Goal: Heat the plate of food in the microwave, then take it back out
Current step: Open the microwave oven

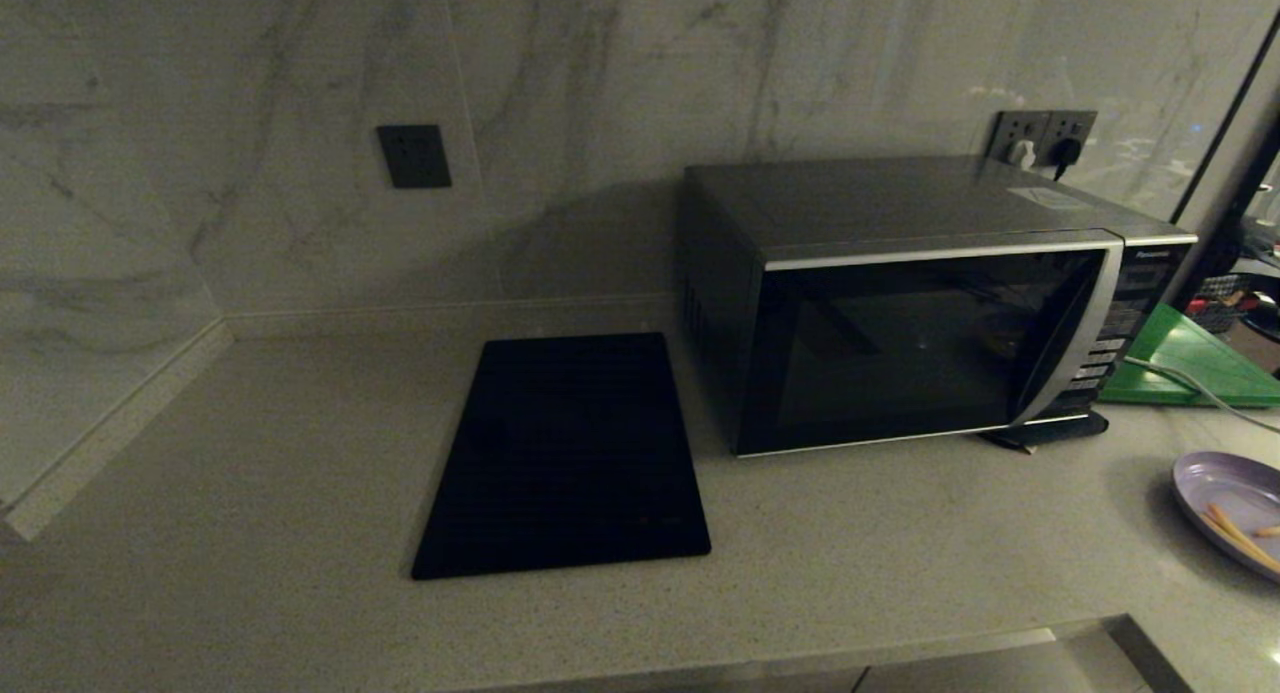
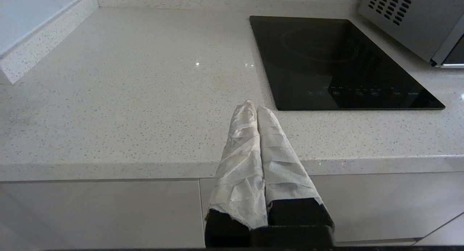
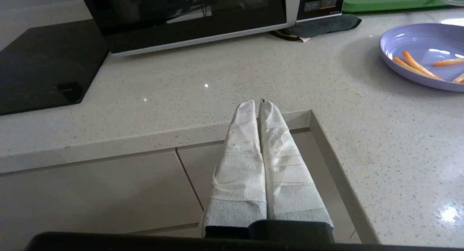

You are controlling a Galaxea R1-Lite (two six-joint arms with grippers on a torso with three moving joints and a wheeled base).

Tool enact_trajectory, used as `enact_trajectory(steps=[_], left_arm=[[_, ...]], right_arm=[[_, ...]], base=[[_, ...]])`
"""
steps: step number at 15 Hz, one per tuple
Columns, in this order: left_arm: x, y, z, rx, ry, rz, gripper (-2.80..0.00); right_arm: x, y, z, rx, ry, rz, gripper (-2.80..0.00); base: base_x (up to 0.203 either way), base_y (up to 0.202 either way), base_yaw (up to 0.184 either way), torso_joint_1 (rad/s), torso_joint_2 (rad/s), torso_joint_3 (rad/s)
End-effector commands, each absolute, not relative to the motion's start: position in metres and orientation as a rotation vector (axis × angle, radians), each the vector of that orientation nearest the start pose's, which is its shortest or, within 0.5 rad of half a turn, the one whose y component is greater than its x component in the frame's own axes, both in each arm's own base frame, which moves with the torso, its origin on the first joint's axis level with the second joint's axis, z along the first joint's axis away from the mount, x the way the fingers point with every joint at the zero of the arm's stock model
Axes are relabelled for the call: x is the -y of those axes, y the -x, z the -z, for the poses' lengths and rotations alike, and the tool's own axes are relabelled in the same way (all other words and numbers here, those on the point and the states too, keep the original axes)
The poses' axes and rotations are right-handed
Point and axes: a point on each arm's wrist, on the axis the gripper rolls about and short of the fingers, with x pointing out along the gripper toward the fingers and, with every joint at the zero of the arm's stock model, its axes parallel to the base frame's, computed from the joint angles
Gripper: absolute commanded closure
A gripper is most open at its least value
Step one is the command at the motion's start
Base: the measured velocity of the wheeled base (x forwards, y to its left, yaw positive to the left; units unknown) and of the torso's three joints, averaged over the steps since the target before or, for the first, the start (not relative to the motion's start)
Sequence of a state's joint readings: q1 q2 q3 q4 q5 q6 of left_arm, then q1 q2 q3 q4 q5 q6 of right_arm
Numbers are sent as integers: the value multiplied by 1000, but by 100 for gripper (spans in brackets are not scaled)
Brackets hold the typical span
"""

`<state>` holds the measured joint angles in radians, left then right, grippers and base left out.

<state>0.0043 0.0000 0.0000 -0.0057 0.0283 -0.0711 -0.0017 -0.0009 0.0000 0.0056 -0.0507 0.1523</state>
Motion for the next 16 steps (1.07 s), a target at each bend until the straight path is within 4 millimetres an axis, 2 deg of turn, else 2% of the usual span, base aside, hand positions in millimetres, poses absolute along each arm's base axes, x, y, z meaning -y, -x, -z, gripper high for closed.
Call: enact_trajectory(steps=[1, 9, 10, 13, 16], left_arm=[[-1, 23, -76, 6, 72, -34, 0], [-1, 23, -76, 6, 72, -34, 0], [-1, 23, -76, 6, 72, -34, 0], [-1, 23, -76, 6, 72, -34, 0], [-1, 23, -76, 6, 72, -34, 0]], right_arm=[[1, 23, -75, -2, -153, 53, 0], [1, 23, -75, 4, -155, 55, 0], [1, 25, -82, 27, -155, 57, 0], [2, 34, -135, 111, -166, 66, 0], [2, 19, -186, 73, -212, 78, 0]], base=[[0, 0, 0, 0, 0, 0], [0, 0, 0, 0, 0, 0], [0, 0, 0, 0, 0, 0], [0, 0, 0, 0, 0, 0], [0, 0, 0, 0, 0, 0]])
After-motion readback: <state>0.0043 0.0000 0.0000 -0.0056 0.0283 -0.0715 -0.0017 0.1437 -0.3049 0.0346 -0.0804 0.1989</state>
